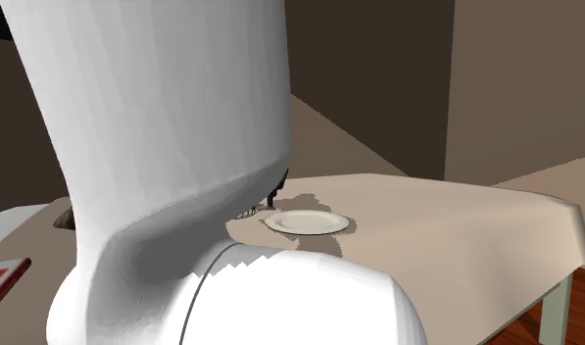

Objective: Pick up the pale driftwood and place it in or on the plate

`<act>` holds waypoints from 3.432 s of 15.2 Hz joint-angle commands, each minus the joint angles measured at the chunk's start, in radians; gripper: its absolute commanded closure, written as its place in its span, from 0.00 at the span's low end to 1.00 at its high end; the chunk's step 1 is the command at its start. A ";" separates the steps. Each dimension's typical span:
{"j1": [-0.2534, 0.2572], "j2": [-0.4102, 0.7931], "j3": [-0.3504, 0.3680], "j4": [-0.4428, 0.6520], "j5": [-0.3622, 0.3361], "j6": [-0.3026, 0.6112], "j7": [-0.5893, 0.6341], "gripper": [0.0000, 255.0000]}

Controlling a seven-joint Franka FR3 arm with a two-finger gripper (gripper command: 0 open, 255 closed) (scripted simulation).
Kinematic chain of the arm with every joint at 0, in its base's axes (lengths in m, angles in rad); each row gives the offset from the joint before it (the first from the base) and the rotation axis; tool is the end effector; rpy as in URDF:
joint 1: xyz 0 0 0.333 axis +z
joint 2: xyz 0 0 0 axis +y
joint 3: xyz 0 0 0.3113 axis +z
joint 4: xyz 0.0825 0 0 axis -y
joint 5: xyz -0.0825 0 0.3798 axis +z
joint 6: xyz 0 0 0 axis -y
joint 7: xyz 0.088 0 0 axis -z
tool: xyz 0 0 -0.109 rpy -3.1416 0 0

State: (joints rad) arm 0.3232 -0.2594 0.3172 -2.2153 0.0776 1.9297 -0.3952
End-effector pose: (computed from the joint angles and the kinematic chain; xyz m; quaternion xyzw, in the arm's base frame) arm 0.3697 0.2904 0.4711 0.8785 0.4774 -0.0181 0.0061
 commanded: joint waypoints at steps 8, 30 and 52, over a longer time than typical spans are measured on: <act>-0.075 0.258 -0.064 0.274 -0.090 -0.026 -0.095 1.00; -0.098 0.462 -0.095 0.335 -0.144 0.112 -0.126 1.00; -0.099 0.430 -0.092 0.423 -0.133 -0.007 -0.133 0.00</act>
State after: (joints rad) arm 0.2247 0.1710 0.2250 -1.7920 -0.0557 1.9227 -0.5286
